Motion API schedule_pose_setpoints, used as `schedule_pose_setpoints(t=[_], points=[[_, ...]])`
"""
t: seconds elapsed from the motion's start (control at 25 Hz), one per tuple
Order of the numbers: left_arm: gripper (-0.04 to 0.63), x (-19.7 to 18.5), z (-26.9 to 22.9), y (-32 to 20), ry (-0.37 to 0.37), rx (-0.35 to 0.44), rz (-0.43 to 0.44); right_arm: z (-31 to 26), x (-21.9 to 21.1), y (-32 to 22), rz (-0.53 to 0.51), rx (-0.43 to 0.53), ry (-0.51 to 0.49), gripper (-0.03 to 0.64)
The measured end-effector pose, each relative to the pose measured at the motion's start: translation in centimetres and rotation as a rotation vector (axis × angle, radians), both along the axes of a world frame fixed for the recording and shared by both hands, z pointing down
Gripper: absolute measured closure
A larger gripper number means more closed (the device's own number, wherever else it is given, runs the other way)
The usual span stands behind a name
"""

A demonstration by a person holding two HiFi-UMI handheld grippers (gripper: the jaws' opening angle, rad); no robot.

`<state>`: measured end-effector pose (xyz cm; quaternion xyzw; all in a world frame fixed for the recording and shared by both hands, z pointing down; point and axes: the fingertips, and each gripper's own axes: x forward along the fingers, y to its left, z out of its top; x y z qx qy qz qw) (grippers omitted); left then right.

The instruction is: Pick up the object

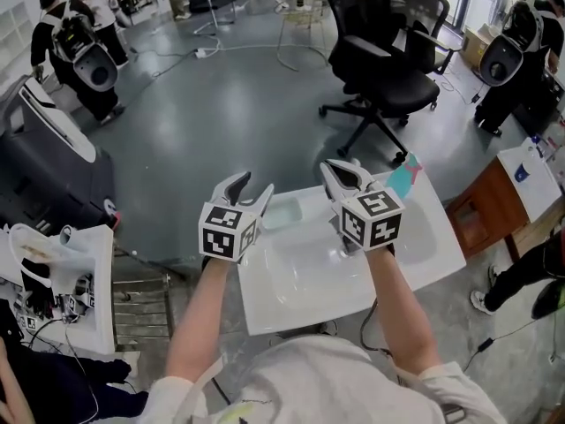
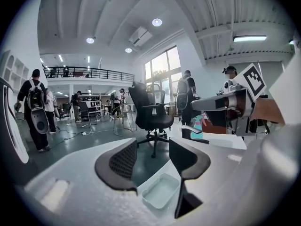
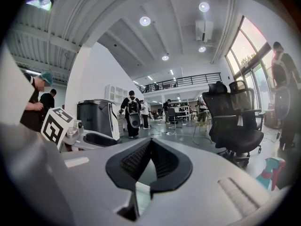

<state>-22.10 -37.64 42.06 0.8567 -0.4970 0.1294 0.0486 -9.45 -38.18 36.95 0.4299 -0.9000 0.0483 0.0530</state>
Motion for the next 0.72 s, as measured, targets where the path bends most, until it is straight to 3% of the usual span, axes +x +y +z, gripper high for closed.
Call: schedule_pose_setpoints(t=[0.28,0.72], points=[[0.376,1.9,1.4,0.0,-0.049,-0.025,0.068,0.6,0.9,-0.2,-0.013,-0.011,-0.004,0.614],[0.376,3.9,5.9,0.3,-0.243,-0.127,0.256,1.6,1.1,0.2,-0.02,-0.033,0.009,0.614]])
